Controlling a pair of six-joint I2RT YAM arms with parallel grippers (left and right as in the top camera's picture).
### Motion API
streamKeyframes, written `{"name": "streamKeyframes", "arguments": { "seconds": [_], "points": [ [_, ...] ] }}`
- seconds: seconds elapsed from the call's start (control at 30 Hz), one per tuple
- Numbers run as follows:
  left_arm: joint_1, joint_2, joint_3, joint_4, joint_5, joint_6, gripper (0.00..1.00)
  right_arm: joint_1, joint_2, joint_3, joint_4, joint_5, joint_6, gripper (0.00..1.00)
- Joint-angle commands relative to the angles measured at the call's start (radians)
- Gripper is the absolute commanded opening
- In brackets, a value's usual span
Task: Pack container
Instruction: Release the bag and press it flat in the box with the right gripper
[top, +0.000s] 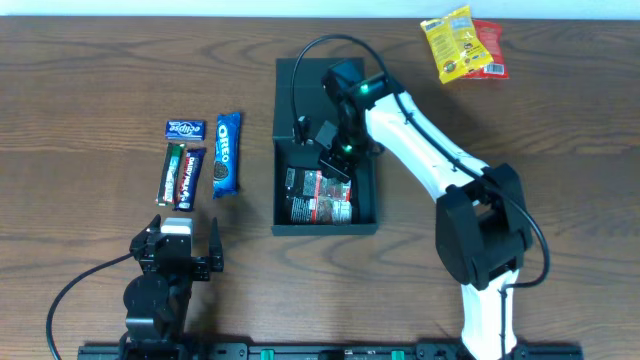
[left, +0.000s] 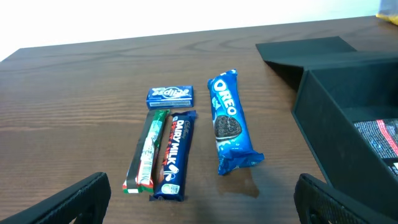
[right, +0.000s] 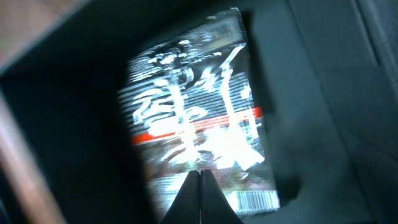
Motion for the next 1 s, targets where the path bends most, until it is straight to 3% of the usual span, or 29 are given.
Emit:
{"name": "streamKeyframes", "arguments": {
  "seconds": [0.0,0.1,0.33,0.97],
  "points": [
    [0.001,-0.006,-0.022,-0.006,-0.018,0.018,0.95,0.002,-0.009,-0.053,0.062,0.119,0.125,0.01],
    [0.001,-0.006,-0.022,-0.006,-0.018,0.018,0.96,0.002,-0.009,-0.091,0.15,0.207,0.217,0.01],
    [0.001,-0.006,-0.022,-0.006,-0.018,0.018,0.95,0.002,-0.009,-0.15,0.243,0.23,0.248,0.01],
    [0.001,-0.006,-0.022,-0.006,-0.018,0.018,0.95,0.019,-0.009,-0.207,0.283,0.153,0.174,0.01]
  ]
}}
